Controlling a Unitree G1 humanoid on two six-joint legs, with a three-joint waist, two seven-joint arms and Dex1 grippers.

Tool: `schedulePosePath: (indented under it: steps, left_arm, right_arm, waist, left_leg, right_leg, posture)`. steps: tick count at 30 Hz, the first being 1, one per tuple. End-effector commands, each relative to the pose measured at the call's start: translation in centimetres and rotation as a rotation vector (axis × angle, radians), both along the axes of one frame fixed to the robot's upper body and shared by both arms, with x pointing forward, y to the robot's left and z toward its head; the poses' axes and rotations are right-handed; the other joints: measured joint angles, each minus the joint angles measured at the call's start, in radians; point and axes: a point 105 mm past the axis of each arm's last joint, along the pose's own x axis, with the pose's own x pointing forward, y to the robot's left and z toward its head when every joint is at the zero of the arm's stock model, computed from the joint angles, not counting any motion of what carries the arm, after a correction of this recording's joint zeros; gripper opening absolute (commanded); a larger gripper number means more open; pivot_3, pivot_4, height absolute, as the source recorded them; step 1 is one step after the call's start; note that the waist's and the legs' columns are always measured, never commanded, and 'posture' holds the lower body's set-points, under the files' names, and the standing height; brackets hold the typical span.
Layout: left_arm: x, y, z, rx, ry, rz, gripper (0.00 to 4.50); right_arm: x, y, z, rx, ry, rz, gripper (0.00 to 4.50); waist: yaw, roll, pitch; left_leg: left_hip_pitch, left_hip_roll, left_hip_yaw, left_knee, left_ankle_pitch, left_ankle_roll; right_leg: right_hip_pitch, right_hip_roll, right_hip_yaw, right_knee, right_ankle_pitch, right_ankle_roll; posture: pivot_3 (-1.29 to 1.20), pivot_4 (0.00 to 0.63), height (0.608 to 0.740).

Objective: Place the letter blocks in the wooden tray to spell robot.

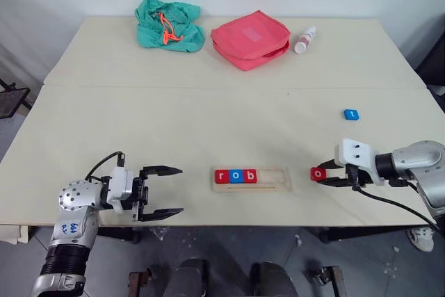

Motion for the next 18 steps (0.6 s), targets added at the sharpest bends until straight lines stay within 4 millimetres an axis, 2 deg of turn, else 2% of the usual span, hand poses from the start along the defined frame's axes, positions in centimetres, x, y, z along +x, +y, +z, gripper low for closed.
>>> schedulePosePath:
  steps: [1, 4, 9, 11, 14, 18]
  left_arm:
    - [0.4, 0.1, 0.6, -0.013, -0.028, 0.003, 4.5]
    - [0.8, 0.0, 0.7, -0.013, -0.033, 0.001, 4.5]
    - [1.2, -0.4, 0.7, -0.021, -0.043, -0.005, 4.5]
    - [1.3, -0.5, 0.7, -0.023, -0.044, -0.008, 4.5]
    - [1.4, -0.7, 0.6, -0.025, -0.046, -0.007, 4.5]
    - [1.2, -0.6, 0.5, -0.027, -0.047, -0.003, 4.5]
  right_arm:
    - [0.6, 1.9, 3.6, 0.096, -0.084, 0.005, 1.45]
    - [0.2, 3.2, 4.1, 0.076, -0.048, -0.005, 1.45]
    - [-1.2, 7.1, 4.1, 0.072, 0.008, 0.088, 1.45]
    - [-1.3, 8.2, 3.9, 0.076, 0.016, 0.108, 1.45]
    - [-1.4, 8.8, 3.3, 0.049, 0.039, 0.125, 1.45]
    - [-1.0, 10.9, 2.9, 0.059, 0.037, 0.162, 1.45]
  waist:
    - [0.0, 0.0, 0.0]
    - [0.0, 0.0, 0.0]
    - [0.003, 0.0, 0.0]
    - [0.001, 0.0, 0.0]
    - [0.002, 0.0, 0.0]
    - [-0.001, 0.0, 0.0]
  left_leg:
    - [0.0, 0.0, 0.0, 0.0, 0.0, 0.0]
    - [0.0, 0.0, 0.0, 0.0, 0.0, 0.0]
    - [-0.001, -0.001, -0.002, 0.0, 0.0, 0.0]
    - [-0.001, 0.0, -0.002, 0.0, 0.0, 0.0]
    - [-0.001, 0.0, -0.002, 0.0, 0.0, 0.0]
    - [-0.001, -0.001, -0.002, 0.0, 0.0, 0.0]
  right_leg:
    - [0.0, 0.0, 0.0, 0.0, 0.0, 0.0]
    - [0.0, 0.0, 0.0, 0.0, 0.0, 0.0]
    - [0.0, 0.0, -0.001, 0.0, 0.0, 0.0]
    - [0.0, 0.0, -0.001, 0.0, 0.0, 0.0]
    - [0.0, 0.0, -0.001, 0.0, 0.0, 0.0]
    - [0.0, 0.0, 0.0, 0.0, 0.0, 0.0]
  posture:
    - [0.0, 0.15, 0.74]
    - [0.0, 0.15, 0.74]
    - [0.0, 0.15, 0.74]
    - [0.0, 0.15, 0.74]
    - [0.0, 0.15, 0.74]
    - [0.0, 0.15, 0.74]
